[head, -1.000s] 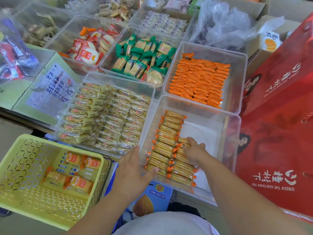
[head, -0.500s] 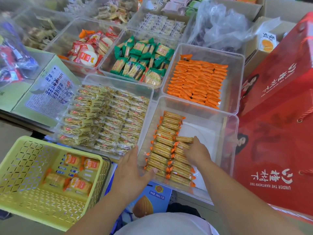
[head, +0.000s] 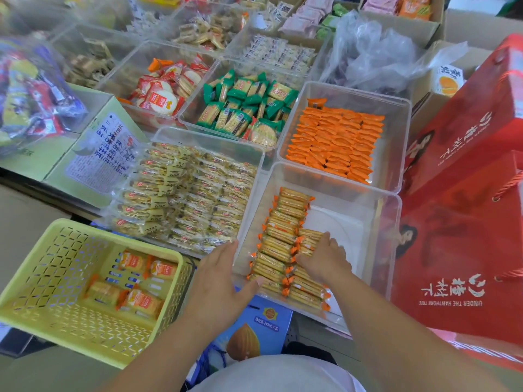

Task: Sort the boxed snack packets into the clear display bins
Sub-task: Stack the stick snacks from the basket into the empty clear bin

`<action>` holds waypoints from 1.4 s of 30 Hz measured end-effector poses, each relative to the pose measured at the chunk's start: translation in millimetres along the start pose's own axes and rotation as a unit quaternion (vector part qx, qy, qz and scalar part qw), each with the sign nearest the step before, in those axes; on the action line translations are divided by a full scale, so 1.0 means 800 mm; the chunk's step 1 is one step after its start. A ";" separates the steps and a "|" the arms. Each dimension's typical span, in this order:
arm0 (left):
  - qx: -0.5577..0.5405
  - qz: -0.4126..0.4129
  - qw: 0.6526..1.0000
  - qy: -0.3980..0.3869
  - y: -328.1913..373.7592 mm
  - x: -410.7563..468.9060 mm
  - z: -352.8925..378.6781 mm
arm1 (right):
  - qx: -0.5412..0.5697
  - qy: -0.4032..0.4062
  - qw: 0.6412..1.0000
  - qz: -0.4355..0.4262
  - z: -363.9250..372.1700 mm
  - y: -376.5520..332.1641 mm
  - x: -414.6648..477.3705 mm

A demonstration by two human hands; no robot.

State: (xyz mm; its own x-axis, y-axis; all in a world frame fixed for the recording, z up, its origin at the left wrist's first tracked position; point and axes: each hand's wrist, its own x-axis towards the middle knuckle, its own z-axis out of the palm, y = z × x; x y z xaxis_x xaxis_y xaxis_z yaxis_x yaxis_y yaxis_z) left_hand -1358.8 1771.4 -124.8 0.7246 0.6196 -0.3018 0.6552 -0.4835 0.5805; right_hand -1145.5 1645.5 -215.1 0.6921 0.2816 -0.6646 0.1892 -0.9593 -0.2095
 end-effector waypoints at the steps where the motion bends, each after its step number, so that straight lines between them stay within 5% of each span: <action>1: 0.000 0.017 1.000 0.018 -0.002 -0.006 -0.007 | -0.004 0.002 1.000 0.007 -0.001 0.001 -0.002; 5: -0.012 0.053 0.993 0.105 -0.042 -0.031 -0.049 | -0.027 0.033 0.999 0.013 -0.002 -0.006 -0.015; 9: 0.000 0.000 0.990 0.138 -0.128 -0.030 -0.114 | -0.061 0.082 0.995 0.000 0.005 -0.033 -0.050; 13: 0.091 -0.068 0.994 0.005 -0.222 -0.003 -0.176 | -0.029 0.149 0.986 -0.076 0.024 -0.080 -0.109; 17: 0.208 -0.037 0.969 -0.132 -0.282 0.032 -0.207 | 0.061 0.213 0.949 -0.224 0.057 -0.150 -0.189; 23: 0.303 0.068 0.908 -0.282 -0.321 0.069 -0.194 | 0.072 0.079 0.930 -0.352 0.113 -0.247 -0.279; 29: 0.367 0.111 0.885 -0.263 -0.345 0.090 -0.174 | -0.070 -0.052 0.955 -0.283 0.161 -0.315 -0.264; 38: 0.416 0.103 0.856 -0.288 -0.363 0.096 -0.167 | -0.145 -0.106 0.971 -0.161 0.218 -0.352 -0.197; 42: 0.389 0.103 0.864 -0.302 -0.364 0.099 -0.169 | -0.165 -0.067 0.973 -0.149 0.235 -0.355 -0.185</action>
State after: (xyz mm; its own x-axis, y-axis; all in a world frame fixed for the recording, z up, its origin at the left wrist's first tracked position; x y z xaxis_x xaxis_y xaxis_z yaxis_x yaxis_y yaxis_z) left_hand -1521.0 2044.6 -215.5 0.6675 0.1488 -0.7296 0.2741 -0.9601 0.0549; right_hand -1432.6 1879.8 -192.1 0.4798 0.5273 -0.7013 0.5963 -0.7823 -0.1802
